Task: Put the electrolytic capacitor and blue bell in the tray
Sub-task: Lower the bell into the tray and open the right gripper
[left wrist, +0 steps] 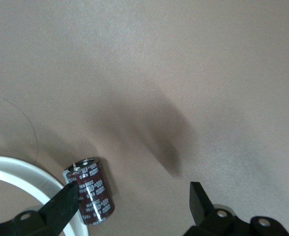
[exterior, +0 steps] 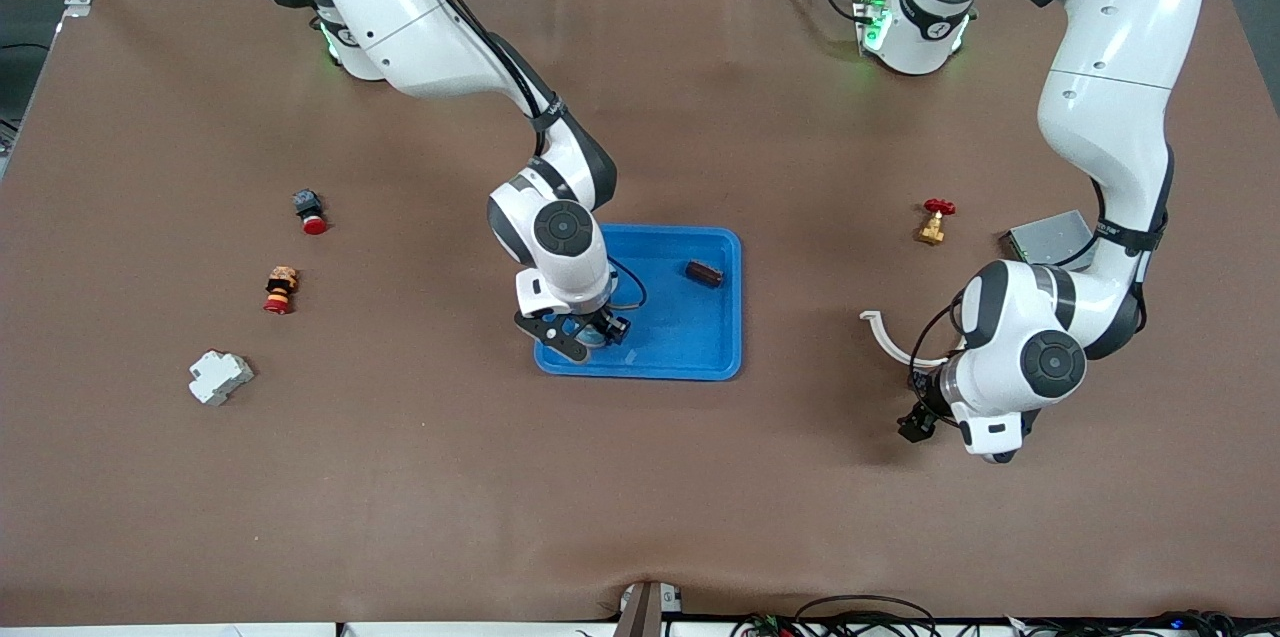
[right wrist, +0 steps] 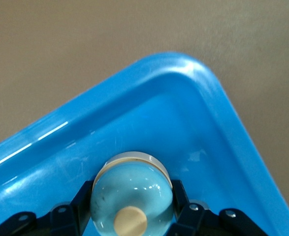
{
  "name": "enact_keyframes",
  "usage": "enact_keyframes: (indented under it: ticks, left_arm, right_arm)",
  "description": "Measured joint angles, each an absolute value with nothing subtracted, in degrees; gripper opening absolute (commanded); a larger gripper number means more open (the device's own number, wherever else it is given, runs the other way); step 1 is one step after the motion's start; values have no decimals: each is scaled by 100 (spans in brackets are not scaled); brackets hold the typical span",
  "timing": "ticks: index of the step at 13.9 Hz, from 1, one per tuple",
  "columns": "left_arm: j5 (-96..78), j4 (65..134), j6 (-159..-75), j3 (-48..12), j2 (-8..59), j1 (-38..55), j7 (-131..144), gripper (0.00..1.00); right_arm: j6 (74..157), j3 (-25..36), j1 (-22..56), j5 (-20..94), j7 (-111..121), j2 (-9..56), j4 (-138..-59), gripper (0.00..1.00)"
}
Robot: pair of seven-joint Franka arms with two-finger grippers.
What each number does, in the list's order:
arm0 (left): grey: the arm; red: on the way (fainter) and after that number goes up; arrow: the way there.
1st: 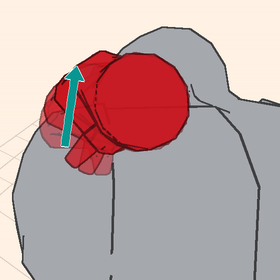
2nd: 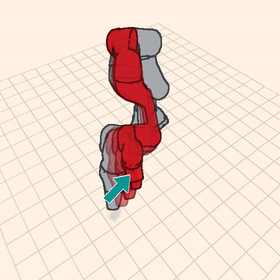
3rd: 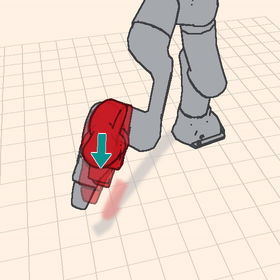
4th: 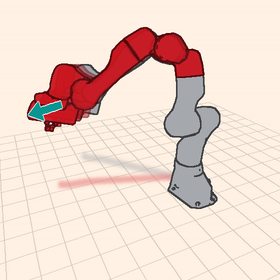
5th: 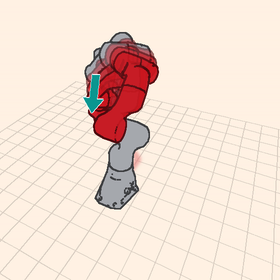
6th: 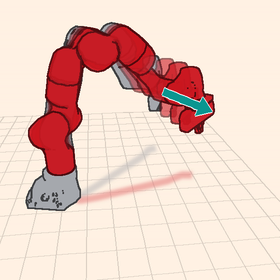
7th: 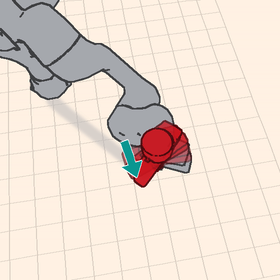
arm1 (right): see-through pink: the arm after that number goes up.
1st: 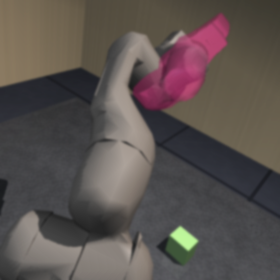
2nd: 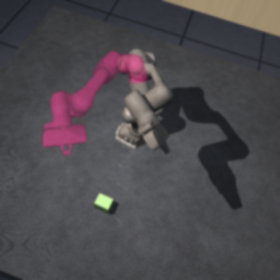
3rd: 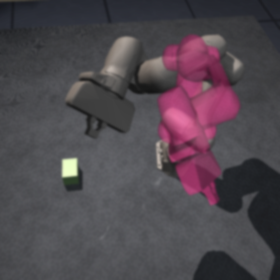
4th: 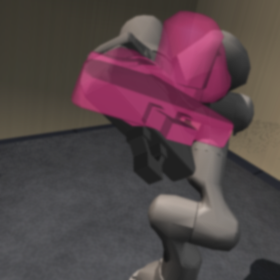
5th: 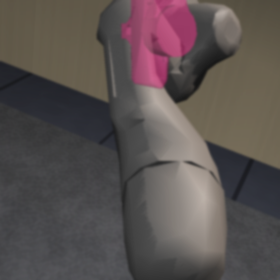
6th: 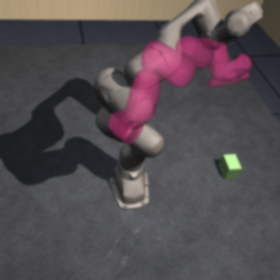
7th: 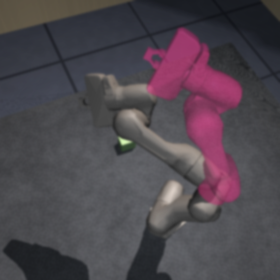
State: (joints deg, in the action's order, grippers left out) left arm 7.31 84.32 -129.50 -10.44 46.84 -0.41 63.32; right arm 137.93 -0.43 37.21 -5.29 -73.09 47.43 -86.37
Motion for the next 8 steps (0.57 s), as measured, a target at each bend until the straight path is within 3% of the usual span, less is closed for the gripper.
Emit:
enact_keyframes:
  ticks: [7, 8]
  left_arm:
    - [731, 8081, -12841, -1045, 4648, -54, 6333, 100]
    - [731, 8087, -12777, -1045, 4650, -45, 6334, 100]
  right_arm:
    - [13795, -22, 3717, -666, -7311, 4763, -8610, 0]
    - [13795, -22, 3717, -666, -7314, 4764, -8610, 51]
